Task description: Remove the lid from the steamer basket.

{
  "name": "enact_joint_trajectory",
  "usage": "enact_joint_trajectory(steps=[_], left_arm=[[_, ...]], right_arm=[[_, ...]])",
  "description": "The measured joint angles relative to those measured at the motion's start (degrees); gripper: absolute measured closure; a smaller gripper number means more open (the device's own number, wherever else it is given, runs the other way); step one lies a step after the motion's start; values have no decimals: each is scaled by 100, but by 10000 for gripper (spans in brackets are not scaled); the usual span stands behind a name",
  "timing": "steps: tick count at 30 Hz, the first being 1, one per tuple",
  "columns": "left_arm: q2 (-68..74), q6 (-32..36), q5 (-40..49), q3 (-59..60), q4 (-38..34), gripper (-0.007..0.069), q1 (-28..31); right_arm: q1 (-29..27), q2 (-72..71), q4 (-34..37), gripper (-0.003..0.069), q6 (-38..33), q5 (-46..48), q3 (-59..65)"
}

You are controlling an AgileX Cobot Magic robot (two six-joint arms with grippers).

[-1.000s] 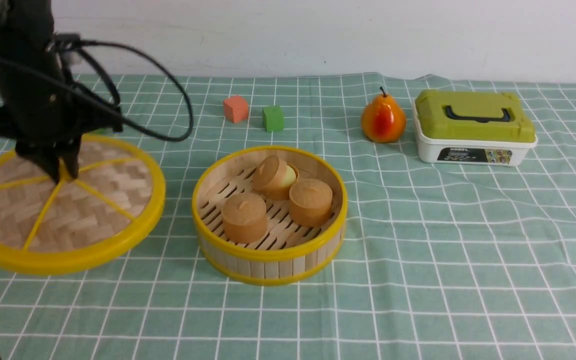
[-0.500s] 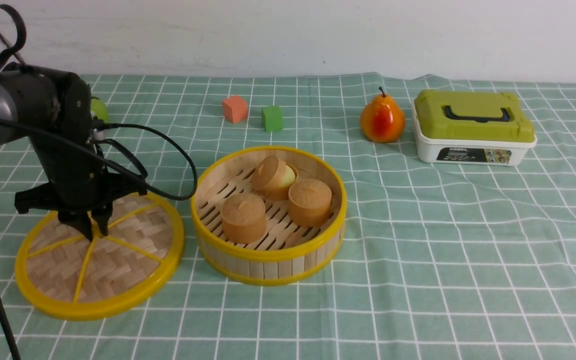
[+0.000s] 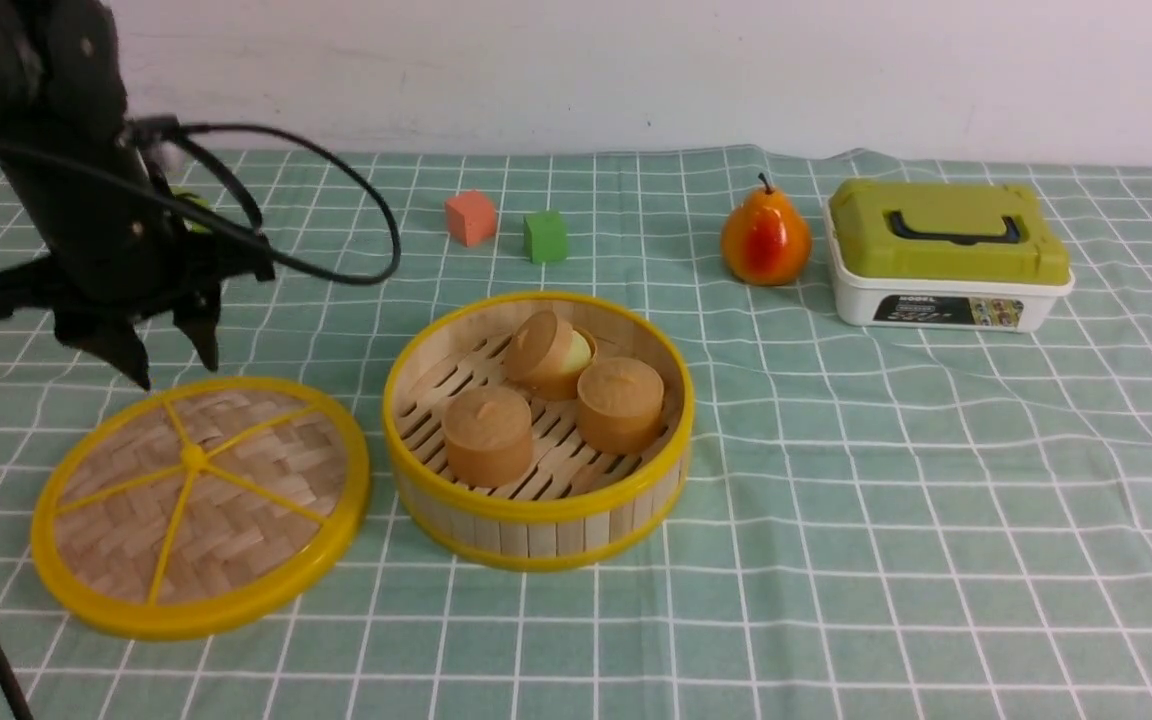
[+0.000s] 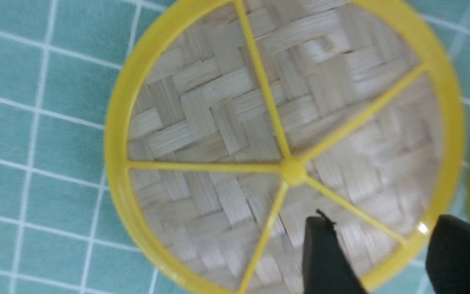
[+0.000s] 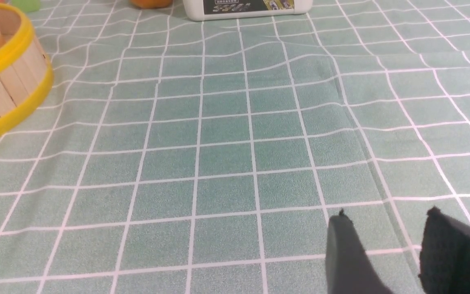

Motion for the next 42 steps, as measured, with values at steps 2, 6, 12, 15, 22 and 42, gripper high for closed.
enact_joint_trajectory(steps=[2,6,12,15,22,42], left_arm=[[-420,353,145,6,-243,450,0],[-1323,952,173,528,-747,637,0],[-2949,1891,-711,2301,-1718,637,0],[-4217,2754,-1850,3884,-2740,637,0],[-7366,3953,-4334,6801,-4558,637,0],[-10549,4085,-5120,8361,-4970,637,0]], right_arm=[[0,0,0,418,0,0,0],[0,0,0,418,0,0,0],[0,0,0,418,0,0,0],[0,0,0,418,0,0,0],[0,0,0,418,0,0,0],[0,0,0,418,0,0,0]])
